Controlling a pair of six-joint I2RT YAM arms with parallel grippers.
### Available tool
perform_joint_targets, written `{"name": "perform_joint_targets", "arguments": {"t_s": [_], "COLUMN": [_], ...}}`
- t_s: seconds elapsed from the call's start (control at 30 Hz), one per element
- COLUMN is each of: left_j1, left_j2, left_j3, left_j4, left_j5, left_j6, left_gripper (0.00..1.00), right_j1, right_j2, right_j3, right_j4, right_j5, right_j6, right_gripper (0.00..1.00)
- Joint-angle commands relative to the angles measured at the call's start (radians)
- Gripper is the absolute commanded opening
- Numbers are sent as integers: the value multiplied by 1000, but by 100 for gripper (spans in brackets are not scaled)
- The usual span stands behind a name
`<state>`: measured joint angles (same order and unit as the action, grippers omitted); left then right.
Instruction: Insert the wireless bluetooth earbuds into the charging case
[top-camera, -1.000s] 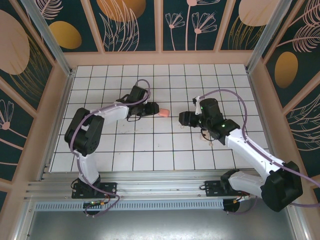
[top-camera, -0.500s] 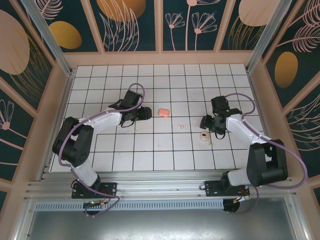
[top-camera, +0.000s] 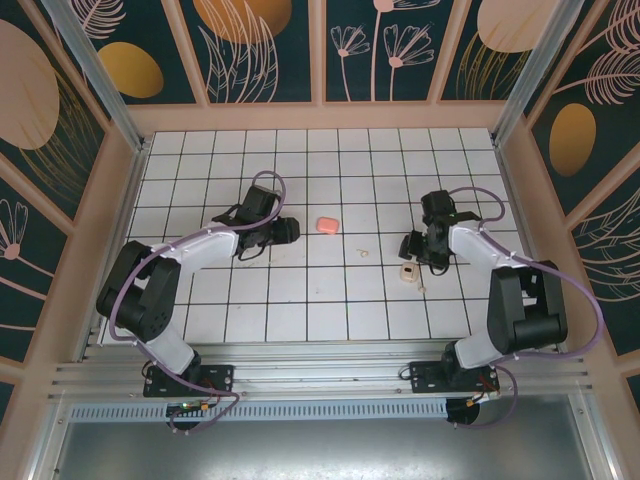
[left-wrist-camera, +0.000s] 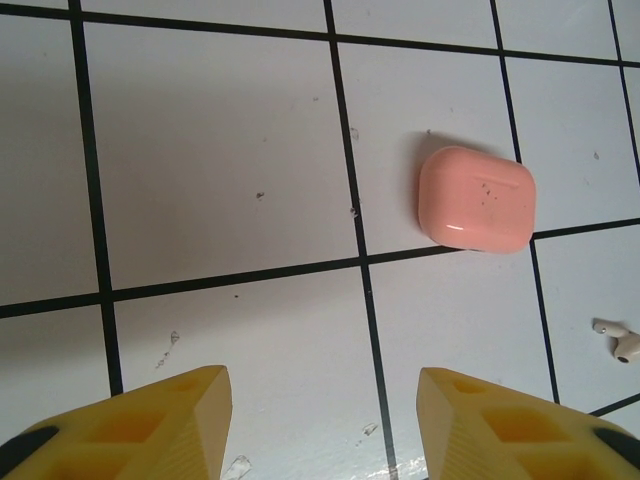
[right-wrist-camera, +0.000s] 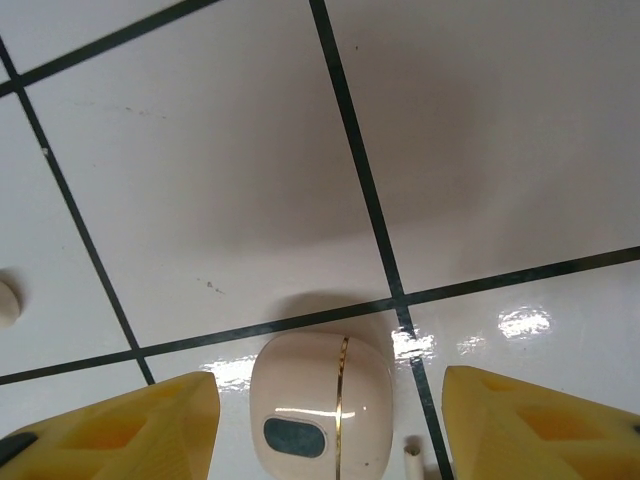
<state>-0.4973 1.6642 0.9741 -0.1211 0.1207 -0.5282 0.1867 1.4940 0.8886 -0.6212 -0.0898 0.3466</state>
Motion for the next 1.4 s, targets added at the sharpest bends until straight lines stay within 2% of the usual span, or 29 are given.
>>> {"name": "perform_joint_targets", "arguments": {"t_s": [0.0,0.43,0.83,1.03,1.17,1.37], "left_j1": [7,7,6,7,6,6], "left_j2": [-26,-12,-4,-7,-15,-27], "left_j3": [-23,-16,-20,-25,-28,-38], "left_j4": [24,49,55,57,58,70], "left_j5": [-8,10,24,29,28,40], "left_j6": [-19,-24,-27,-29,-29,-36], "left_gripper": [51,51,50,50,50,50], "right_j1": [11,71,108,115,126,132], "right_j2": [34,100,116,124,124,95], "right_j3": [22,29,12,-1,1,-20], "right_j4": [0,-37,-62,-77,-104,-106], "right_j5": [-9,57,89,83,99,101], "right_j6": [-15,-16,2,6,18,25], "right_gripper": [61,58,51,56,55,48]}}
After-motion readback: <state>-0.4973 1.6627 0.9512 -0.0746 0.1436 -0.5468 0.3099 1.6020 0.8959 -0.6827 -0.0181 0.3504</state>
